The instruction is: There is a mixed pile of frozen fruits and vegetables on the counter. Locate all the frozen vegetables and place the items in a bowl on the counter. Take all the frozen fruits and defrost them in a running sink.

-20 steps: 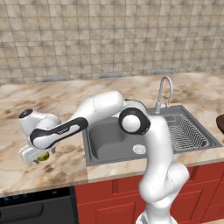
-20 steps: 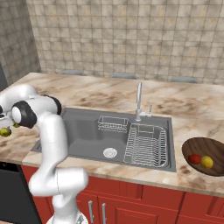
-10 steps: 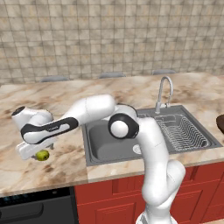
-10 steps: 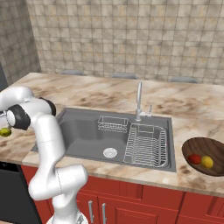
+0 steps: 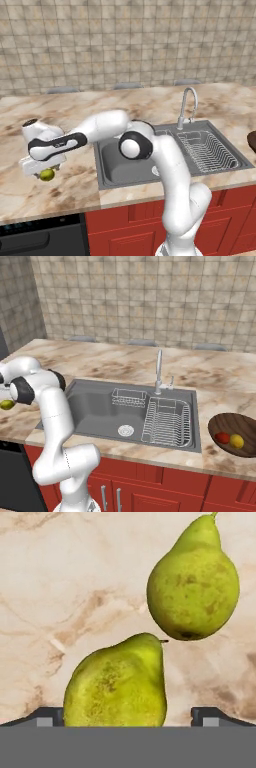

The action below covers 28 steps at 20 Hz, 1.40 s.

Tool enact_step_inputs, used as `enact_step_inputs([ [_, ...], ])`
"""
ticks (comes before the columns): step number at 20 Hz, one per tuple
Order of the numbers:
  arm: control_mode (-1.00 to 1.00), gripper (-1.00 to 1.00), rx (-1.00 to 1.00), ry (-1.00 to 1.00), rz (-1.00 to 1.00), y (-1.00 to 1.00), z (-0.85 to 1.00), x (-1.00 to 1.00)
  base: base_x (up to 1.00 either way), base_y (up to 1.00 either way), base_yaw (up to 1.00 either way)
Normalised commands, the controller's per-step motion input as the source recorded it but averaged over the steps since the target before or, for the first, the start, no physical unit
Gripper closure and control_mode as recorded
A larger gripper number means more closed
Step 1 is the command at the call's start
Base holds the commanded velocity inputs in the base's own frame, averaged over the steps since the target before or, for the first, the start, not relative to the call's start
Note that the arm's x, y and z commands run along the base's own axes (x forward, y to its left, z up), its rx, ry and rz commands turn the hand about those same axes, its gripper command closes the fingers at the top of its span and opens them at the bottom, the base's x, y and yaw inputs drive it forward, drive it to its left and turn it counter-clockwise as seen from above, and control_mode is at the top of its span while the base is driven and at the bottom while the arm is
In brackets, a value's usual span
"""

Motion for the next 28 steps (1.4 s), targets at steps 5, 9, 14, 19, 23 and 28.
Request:
enact_step_inputs([
  [5, -1.00, -1.00, 0.03, 0.00, -0.04, 0.24, -0.40, 0.02, 0.00, 0.00, 0.00],
  [9, -1.00, 1.00, 0.02, 0.00, -0.07, 0.11, -0.39, 0.00, 0.00, 0.00, 0.00],
  [14, -1.00, 1.00, 0.00, 0.04, -0.05, -0.05, -0.06, -0.03, 0.00, 0.00, 0.00],
  [19, -1.00, 1.00, 0.00, 0.08, 0.00, -0.29, 0.17, -0.17, 0.00, 0.00, 0.00],
  [23, -1.00, 1.00, -0.06, 0.06, 0.00, -0.56, 0.29, -0.18, 0.00, 0.00, 0.00],
  [28, -1.00, 1.00, -0.04, 0.03, 0.00, -0.70, 0.25, -0.18, 0.00, 0.00, 0.00],
])
